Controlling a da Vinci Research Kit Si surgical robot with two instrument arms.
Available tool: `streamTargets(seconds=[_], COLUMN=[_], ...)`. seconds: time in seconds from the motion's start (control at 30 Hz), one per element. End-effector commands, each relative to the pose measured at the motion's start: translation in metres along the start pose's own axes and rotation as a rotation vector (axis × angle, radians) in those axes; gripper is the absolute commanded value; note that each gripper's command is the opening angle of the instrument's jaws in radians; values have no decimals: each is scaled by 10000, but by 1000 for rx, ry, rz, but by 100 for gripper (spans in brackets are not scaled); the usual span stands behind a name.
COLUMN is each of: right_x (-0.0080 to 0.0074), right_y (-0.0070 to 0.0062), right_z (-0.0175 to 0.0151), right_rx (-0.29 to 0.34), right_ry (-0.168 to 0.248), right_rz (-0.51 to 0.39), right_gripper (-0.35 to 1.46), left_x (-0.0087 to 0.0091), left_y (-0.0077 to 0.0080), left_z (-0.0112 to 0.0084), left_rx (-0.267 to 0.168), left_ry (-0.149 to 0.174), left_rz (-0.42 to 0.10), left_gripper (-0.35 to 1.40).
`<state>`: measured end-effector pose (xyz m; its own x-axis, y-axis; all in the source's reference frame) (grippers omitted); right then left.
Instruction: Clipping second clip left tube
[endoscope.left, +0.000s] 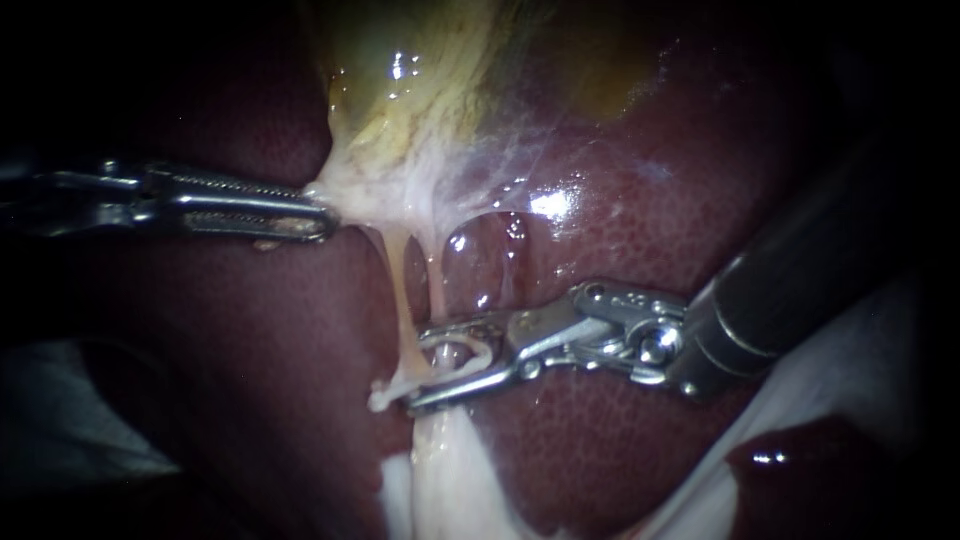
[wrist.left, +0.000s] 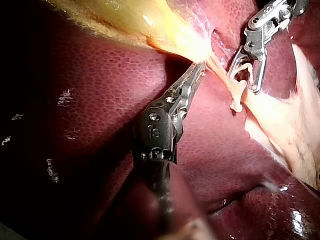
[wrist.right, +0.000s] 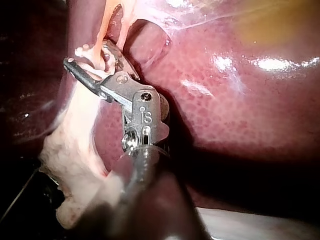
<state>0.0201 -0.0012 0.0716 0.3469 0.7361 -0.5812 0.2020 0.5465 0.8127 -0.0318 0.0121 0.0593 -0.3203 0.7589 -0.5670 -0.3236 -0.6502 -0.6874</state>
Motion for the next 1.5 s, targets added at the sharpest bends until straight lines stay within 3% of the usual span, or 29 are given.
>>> streamTargets(seconds=[0.03,0.3,0.53,1.0,1.17,1.4,1.5], right_x=[1,11,16,45,46,49,50], right_y=[-1,-7,-19,-57,-59,-63,-63], right_z=[4,27,34,28,22,10,8], right_rx=[0,20,34,61,66,79,84], right_ry=[6,56,67,77,76,73,72], right_rz=[-2,6,4,21,22,53,59], right_gripper=[50,50,50,44,27,-35,-35], left_x=[0,1,1,1,1,1,1], left_y=[0,1,1,1,1,1,1], left_z=[0,1,2,1,1,1,2], left_rx=[2,3,3,2,2,2,3], left_ry=[0,0,0,0,0,0,0], left_rz=[-1,-1,-1,-1,-1,-1,-1], left_gripper=[-35,-35,-35,-35,-35,-35,-35])
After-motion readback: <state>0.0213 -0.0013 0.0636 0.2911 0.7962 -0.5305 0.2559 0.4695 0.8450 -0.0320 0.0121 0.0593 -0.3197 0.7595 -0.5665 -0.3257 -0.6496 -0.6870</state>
